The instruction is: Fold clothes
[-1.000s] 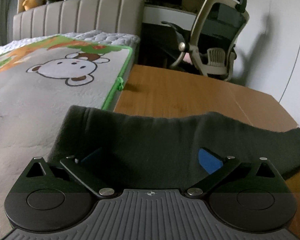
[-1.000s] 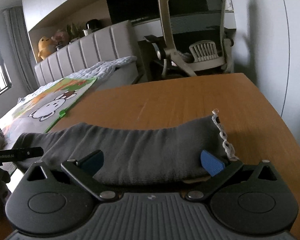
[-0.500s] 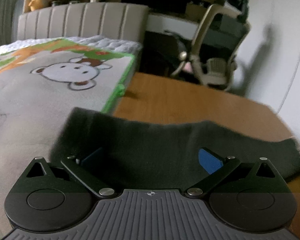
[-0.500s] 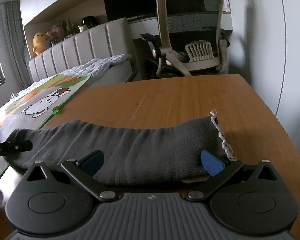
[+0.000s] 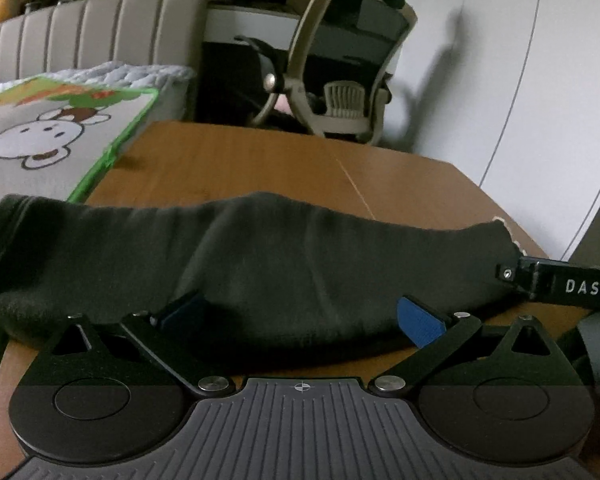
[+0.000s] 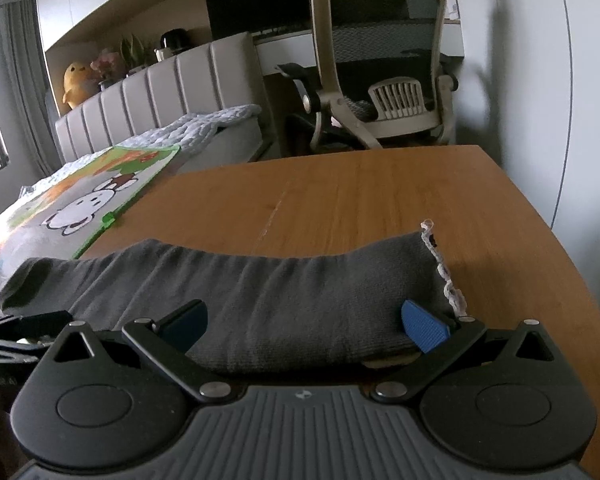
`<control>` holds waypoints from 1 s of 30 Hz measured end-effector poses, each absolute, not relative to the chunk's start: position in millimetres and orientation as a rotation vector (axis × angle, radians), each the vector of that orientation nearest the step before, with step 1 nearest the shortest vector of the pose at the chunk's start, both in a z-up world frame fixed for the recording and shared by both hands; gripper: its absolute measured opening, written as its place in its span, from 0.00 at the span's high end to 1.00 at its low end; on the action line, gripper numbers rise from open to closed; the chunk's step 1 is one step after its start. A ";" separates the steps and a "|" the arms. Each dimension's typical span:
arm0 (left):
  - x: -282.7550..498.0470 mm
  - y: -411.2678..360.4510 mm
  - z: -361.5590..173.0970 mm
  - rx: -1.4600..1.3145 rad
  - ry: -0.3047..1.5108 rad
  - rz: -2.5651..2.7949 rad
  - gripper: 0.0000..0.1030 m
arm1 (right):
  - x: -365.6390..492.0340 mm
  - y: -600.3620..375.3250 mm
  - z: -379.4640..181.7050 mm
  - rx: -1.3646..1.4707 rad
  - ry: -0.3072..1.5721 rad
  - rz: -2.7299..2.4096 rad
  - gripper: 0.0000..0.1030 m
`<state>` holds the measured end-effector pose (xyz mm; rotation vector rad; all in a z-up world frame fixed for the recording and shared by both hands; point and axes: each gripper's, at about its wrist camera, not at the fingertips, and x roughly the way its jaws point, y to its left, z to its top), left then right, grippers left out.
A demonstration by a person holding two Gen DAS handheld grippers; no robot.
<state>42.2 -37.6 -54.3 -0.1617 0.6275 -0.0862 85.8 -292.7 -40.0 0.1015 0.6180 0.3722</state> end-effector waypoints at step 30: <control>42.0 -31.7 -52.1 -0.201 0.613 -0.094 0.00 | 85.4 -279.9 -40.0 0.040 0.616 0.344 0.00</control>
